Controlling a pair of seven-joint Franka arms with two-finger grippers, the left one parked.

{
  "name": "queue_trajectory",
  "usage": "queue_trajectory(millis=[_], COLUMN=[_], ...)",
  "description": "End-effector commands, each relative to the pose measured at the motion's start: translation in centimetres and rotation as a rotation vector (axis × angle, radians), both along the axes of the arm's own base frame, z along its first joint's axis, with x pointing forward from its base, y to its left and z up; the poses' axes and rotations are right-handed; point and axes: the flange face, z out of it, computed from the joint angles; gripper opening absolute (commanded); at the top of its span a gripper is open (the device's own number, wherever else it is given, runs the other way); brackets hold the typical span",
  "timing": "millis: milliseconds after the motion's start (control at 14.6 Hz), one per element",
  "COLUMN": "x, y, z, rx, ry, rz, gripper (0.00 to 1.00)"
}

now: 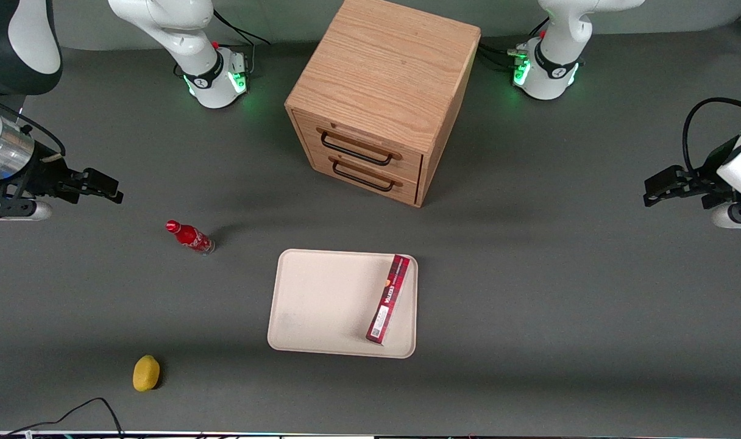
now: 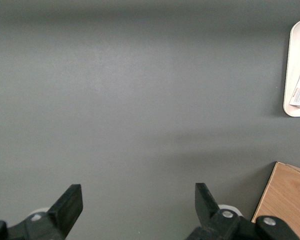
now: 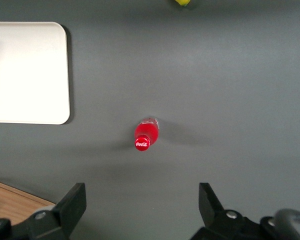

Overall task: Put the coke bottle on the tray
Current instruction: 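Move the right gripper down over the red Coca-Cola bottle's cap, then close the right gripper on the bottle's cap end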

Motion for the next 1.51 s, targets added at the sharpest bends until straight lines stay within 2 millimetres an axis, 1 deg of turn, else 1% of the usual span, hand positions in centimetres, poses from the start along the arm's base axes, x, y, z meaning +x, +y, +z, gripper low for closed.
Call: queue_trajectory(millis=[0,69,137,343,412,549,618,824,892,1235,1441], x=[-0.3,-0.3,-0.4,-0.9,-1.1,-1.8,-1.9,-2.0,-2.0,-2.6,-3.4], y=[0.6,1.0,1.2,1.5,1.5,2.2,2.5,2.5,2.5,2.3,2.4], z=[-0.3,-0.5,-1.2,-4.1,-5.3,-8.9,-10.4,-14.4,-15.5,-18.9,-20.6], rx=[-0.015,-0.015,-0.028,-0.042,-0.043,-0.047,-0.048,-0.046,-0.05,-0.048,-0.048], ry=[0.011,0.015,0.028,0.045,0.047,0.01,-0.007,-0.057,-0.068,-0.106,-0.129], rz=[0.033,0.039,0.05,0.06,0.062,0.073,0.079,0.081,0.093,0.106,0.107], gripper=[1.0,1.0,1.0,1.0,1.0,1.0,1.0,1.0,1.0,0.98,0.94])
